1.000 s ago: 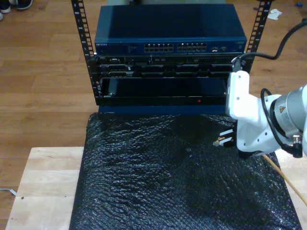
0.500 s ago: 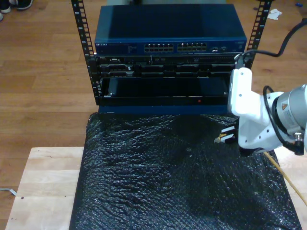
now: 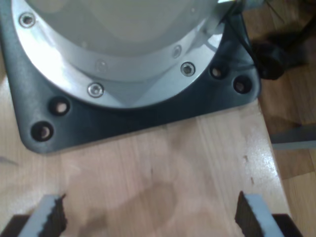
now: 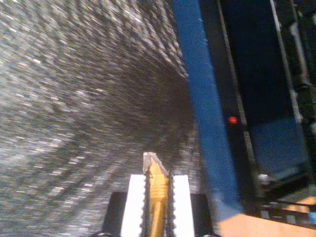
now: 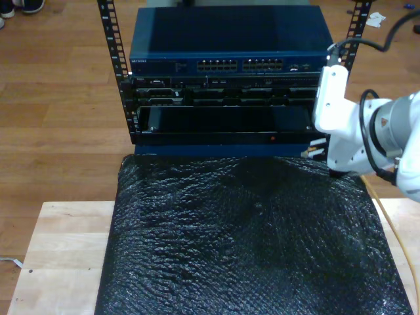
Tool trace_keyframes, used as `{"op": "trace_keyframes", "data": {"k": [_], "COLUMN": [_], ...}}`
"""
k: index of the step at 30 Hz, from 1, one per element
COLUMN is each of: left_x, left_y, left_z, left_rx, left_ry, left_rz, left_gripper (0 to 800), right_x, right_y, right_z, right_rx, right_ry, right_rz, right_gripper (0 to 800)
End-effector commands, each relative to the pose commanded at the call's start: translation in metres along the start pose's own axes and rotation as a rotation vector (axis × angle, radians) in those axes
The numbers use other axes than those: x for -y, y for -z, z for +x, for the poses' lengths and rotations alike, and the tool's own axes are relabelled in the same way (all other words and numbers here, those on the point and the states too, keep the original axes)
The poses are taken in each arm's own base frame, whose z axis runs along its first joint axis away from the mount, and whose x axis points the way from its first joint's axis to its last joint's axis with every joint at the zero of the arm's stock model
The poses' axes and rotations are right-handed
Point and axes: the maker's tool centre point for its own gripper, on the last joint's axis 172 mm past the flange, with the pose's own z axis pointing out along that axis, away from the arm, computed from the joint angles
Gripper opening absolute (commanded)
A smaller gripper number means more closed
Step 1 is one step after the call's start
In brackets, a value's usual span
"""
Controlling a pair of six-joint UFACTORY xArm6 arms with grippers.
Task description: Grab the cable and plug it in
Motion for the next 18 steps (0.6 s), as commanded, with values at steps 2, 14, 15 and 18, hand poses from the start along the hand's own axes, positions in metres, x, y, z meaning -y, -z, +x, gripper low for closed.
{"op": "trace_keyframes", "data": {"k": [2,14,15,18], "left_x": [0.000,0.000,0.000,0.000], "left_y": [0.000,0.000,0.000,0.000], "left_z": [0.000,0.000,0.000,0.000], "left_rx": [0.000,0.000,0.000,0.000], "left_ry": [0.000,0.000,0.000,0.000], "left_rz": [0.000,0.000,0.000,0.000], "left_gripper": [800,800,799,799], "right_x": [-0.009,-0.048,-0.047,-0.058], "right_y": [-0.007,-0.065,-0.067,-0.066], "right_z": [0.003,0.036,0.035,0.037], "right_rx": [0.008,0.039,0.041,0.040], "right_ry": [0.031,0.217,0.218,0.221], "right_rz": [-0.045,-0.179,-0.176,-0.213], "right_gripper": [0,0,0,0]}}
